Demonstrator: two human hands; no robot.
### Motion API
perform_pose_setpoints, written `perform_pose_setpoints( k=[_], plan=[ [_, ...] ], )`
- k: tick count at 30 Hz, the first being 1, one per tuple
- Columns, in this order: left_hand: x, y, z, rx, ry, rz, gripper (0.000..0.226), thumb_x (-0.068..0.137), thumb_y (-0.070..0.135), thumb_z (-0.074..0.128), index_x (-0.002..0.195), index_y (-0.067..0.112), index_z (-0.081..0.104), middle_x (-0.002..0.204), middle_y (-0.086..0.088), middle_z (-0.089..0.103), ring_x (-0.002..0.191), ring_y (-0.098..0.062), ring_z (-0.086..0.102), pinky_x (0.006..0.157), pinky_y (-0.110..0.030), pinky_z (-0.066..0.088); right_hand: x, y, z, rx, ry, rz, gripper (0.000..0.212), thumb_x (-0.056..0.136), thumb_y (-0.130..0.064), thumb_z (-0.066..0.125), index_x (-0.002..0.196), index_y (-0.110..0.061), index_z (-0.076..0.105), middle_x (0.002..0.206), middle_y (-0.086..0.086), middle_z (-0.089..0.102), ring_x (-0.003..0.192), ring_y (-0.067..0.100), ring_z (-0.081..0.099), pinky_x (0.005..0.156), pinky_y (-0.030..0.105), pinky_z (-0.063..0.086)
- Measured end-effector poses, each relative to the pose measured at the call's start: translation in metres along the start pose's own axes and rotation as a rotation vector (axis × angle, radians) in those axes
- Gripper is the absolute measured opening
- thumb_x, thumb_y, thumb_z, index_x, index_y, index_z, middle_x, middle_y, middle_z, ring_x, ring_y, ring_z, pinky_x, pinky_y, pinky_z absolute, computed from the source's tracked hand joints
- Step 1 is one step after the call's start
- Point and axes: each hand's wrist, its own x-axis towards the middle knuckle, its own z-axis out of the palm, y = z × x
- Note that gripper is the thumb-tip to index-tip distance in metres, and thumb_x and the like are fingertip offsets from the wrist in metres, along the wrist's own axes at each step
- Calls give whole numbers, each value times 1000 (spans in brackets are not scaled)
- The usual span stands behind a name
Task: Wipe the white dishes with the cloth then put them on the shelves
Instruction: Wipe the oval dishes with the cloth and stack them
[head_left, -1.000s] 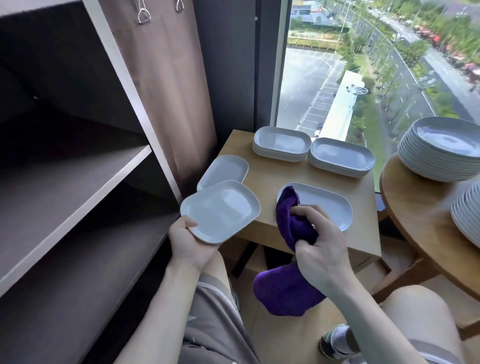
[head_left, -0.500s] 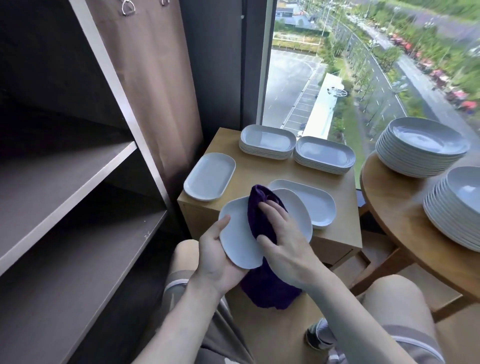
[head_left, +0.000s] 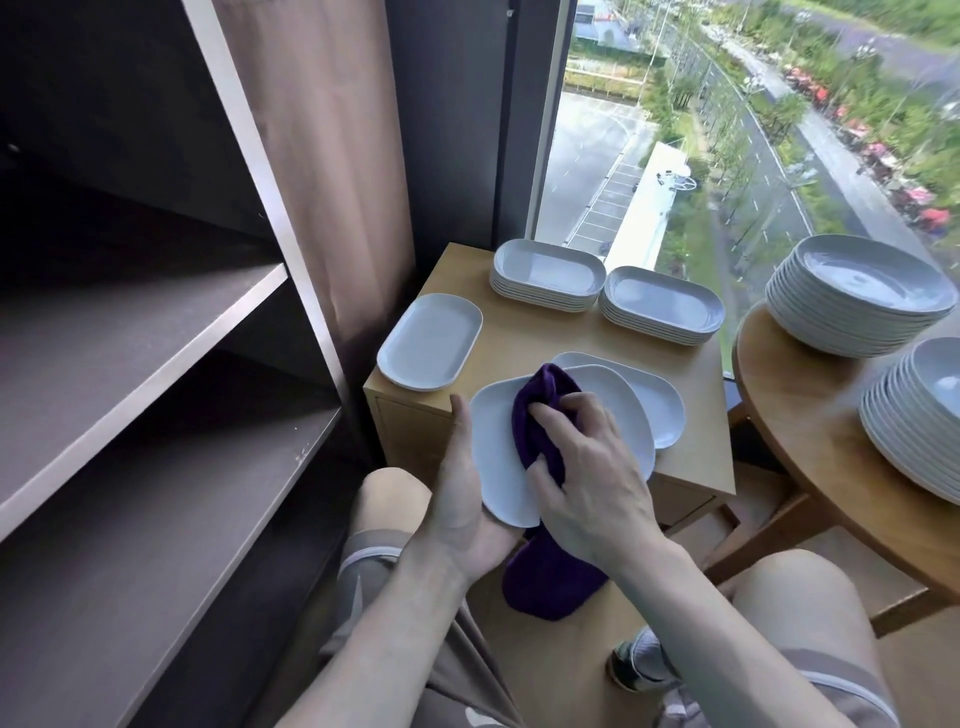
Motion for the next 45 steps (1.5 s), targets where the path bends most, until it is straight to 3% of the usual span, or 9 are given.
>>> perform_pose_setpoints(
  k=[2, 5, 8, 14, 18, 25, 34, 39, 45],
  plan=[
    [2, -3, -1, 14, 22, 7, 81, 97, 79, 39, 141, 17, 65, 142, -13, 64, 133, -29, 61, 112, -43, 50, -1, -13, 2, 4, -59, -68, 47, 84, -36, 45, 128, -25, 59, 124, -3, 46, 113, 21, 47, 87, 33, 47],
    [3, -6, -4, 33, 68, 28, 72, 96, 77, 45, 112, 16, 79, 115, -11, 74, 110, -26, 73, 89, -35, 60, -4, -31, 5, -32, -165, -124, 37, 81, -35, 47, 115, -28, 59, 111, -7, 43, 101, 18, 47, 78, 32, 47],
    [3, -2, -8, -14, 99, 67, 72, 93, 76, 48, 91, 12, 80, 100, -14, 73, 96, -29, 74, 86, -36, 61, -6, -34, 2, -116, -264, -204, 29, 81, -34, 47, 107, -27, 56, 102, -8, 39, 93, 19, 46, 74, 35, 46],
    [3, 18, -5, -48, 58, 135, 75, 104, 68, 36, 144, 10, 62, 142, -21, 62, 130, -38, 61, 111, -53, 49, -10, -11, -11, -178, -264, -213, 27, 79, -40, 39, 99, -32, 54, 95, -12, 42, 82, 20, 47, 65, 32, 33],
    [3, 23, -8, -19, 11, 135, 73, 105, 69, 36, 149, 14, 56, 145, -19, 61, 134, -38, 58, 104, -54, 50, 10, 18, -25, -206, -200, -28, 16, 83, -32, 53, 98, -33, 57, 99, -12, 50, 91, 21, 54, 70, 31, 33],
    [2, 14, -5, 29, -51, 48, 77, 101, 76, 32, 142, 19, 64, 146, -17, 61, 133, -37, 60, 99, -51, 55, 41, 39, -40, -276, -41, 128, 37, 87, -29, 55, 124, -30, 56, 114, -3, 57, 107, 25, 54, 75, 34, 37],
    [1, 9, 2, 58, 59, -2, 85, 93, 82, 31, 141, 20, 64, 141, -16, 65, 129, -33, 65, 95, -45, 60, 25, -17, -12, -168, -195, -125, 29, 96, -33, 50, 124, -29, 55, 117, 0, 52, 102, 28, 55, 76, 37, 46],
    [2, 5, -3, -56, 179, 39, 71, 99, 70, 44, 100, 9, 79, 111, -18, 74, 109, -34, 73, 96, -43, 58, 7, -39, -4, -139, -285, -262, 27, 93, -33, 49, 117, -28, 60, 110, -5, 53, 98, 23, 56, 78, 38, 48],
    [4, 23, 0, -21, 98, 97, 66, 107, 58, 36, 140, 7, 63, 137, -19, 66, 123, -36, 66, 103, -47, 54, 4, -10, -16, -195, -342, -227, 26, 86, -33, 50, 108, -34, 62, 102, -10, 56, 91, 23, 58, 67, 32, 37]
  ],
)
